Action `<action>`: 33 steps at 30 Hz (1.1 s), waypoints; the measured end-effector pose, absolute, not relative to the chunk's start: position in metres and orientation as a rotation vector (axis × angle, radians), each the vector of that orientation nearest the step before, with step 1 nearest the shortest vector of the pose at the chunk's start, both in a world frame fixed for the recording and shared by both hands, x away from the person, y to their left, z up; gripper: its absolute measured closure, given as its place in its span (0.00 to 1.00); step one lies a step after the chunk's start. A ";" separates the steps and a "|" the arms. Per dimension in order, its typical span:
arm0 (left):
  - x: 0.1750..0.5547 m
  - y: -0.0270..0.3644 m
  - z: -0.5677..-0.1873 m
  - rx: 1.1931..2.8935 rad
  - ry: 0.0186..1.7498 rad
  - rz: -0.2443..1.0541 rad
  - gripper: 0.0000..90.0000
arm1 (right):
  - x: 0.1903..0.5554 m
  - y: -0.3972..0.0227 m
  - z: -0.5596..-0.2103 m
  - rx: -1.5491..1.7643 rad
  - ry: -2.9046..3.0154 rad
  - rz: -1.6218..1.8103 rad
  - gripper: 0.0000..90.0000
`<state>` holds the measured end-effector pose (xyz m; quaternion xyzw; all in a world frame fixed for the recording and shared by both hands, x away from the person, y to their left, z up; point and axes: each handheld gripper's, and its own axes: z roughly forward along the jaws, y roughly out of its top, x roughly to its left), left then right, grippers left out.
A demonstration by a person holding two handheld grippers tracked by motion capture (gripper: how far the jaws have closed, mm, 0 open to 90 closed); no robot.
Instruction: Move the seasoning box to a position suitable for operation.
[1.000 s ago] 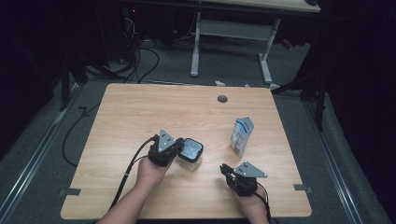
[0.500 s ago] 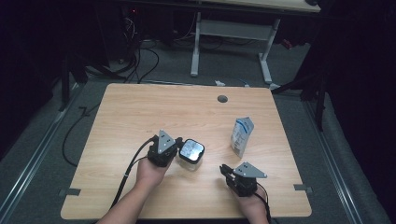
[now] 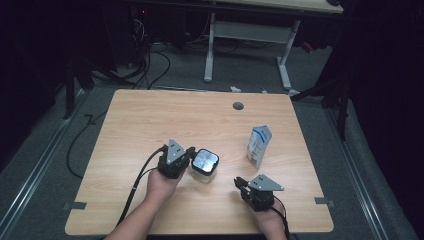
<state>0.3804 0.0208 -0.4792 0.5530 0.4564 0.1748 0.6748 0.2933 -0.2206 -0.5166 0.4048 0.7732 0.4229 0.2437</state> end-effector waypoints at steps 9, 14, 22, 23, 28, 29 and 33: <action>0.381 0.021 -0.483 1.238 1.014 0.378 1.00 | 0.299 -0.209 -0.515 1.110 2.102 1.103 0.99; 0.382 0.023 -0.484 1.219 1.020 0.366 1.00 | 0.304 -0.204 -0.517 1.135 2.106 1.099 0.99; 0.383 0.028 -0.479 1.192 1.015 0.373 1.00 | 0.308 -0.203 -0.515 1.138 2.130 1.088 0.97; 0.384 0.029 -0.480 1.197 1.023 0.372 1.00 | 0.308 -0.203 -0.515 1.138 2.130 1.088 0.97; 0.383 0.033 -0.480 1.192 1.031 0.367 1.00 | 0.309 -0.202 -0.514 1.145 2.125 1.085 0.97; 0.383 0.033 -0.480 1.192 1.031 0.367 1.00 | 0.309 -0.202 -0.514 1.142 2.125 1.086 0.97; 0.381 0.033 -0.478 1.195 1.019 0.368 1.00 | 0.309 -0.202 -0.514 1.138 2.122 1.090 0.97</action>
